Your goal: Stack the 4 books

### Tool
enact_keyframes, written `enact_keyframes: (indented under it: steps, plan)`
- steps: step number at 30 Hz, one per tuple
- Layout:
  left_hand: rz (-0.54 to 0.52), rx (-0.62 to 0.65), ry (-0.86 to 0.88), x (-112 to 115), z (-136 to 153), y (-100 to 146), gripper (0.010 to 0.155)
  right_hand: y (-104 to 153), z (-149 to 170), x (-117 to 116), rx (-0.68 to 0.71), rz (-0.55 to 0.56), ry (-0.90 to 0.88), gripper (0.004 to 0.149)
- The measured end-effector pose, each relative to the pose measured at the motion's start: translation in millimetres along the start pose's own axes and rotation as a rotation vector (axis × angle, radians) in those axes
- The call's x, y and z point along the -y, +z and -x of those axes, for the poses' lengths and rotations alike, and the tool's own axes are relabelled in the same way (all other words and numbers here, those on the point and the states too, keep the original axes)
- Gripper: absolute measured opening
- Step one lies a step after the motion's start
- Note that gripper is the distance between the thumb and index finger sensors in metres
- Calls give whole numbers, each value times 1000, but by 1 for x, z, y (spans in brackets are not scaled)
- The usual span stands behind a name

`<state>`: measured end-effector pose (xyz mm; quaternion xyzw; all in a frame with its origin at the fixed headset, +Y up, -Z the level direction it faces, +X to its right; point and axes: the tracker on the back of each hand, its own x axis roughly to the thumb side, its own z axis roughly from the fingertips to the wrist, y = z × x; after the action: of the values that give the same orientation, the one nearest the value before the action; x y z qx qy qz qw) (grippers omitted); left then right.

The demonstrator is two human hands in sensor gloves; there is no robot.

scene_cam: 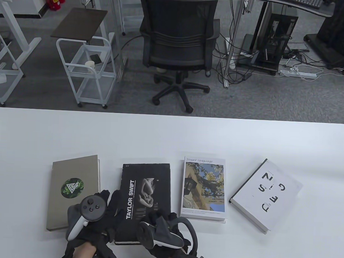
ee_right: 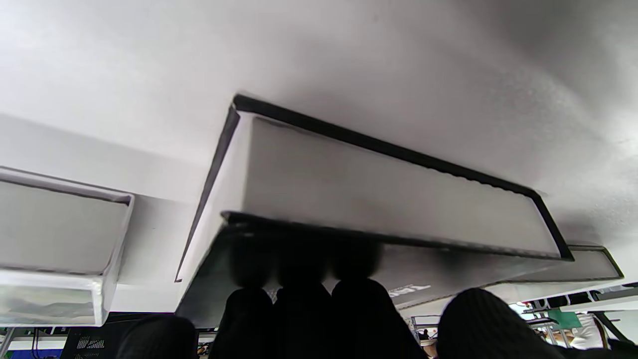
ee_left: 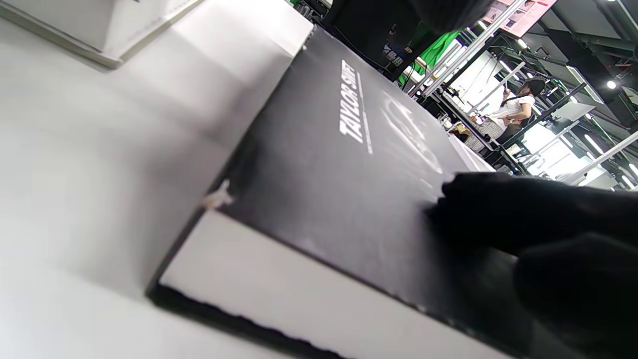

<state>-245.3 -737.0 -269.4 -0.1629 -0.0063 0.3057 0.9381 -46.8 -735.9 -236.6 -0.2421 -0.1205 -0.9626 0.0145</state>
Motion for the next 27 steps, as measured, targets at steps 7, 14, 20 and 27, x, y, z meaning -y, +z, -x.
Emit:
enact_keyframes:
  steps: [7, 14, 20, 27]
  plan:
    - [16, 1, 6, 2, 2, -1, 70, 8, 4, 6, 7, 16, -60, 57]
    - [-20, 73, 11, -1, -5, 4, 77, 12, 35, 8, 10, 12, -358, 55]
    - [-114, 123, 35, -15, -17, 19, 80, 35, 78, 8, -160, 286, -557, 68]
    - [20, -144, -5, -9, 3, 14, 65, 32, 85, 5, -247, 140, -385, 70]
